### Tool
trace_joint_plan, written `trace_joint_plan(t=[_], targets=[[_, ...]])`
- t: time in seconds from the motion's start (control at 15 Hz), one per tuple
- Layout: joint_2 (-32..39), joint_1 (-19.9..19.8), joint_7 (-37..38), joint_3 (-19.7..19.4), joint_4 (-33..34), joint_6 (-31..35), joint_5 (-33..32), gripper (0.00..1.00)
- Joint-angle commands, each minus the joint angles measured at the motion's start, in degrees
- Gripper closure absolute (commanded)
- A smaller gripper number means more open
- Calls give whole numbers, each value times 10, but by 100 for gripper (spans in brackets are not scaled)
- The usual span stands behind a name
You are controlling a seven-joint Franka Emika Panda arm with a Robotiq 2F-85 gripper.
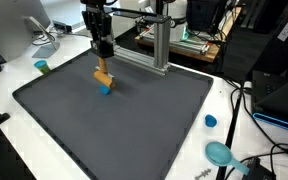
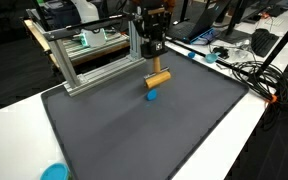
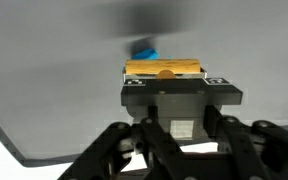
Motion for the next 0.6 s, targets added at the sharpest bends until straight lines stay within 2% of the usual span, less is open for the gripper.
trace_joint_plan(t=[0.0,0.53], targets=[[7,4,-11,5,-3,-1,8,79],[29,2,5,-7,1,-19,-17,79]])
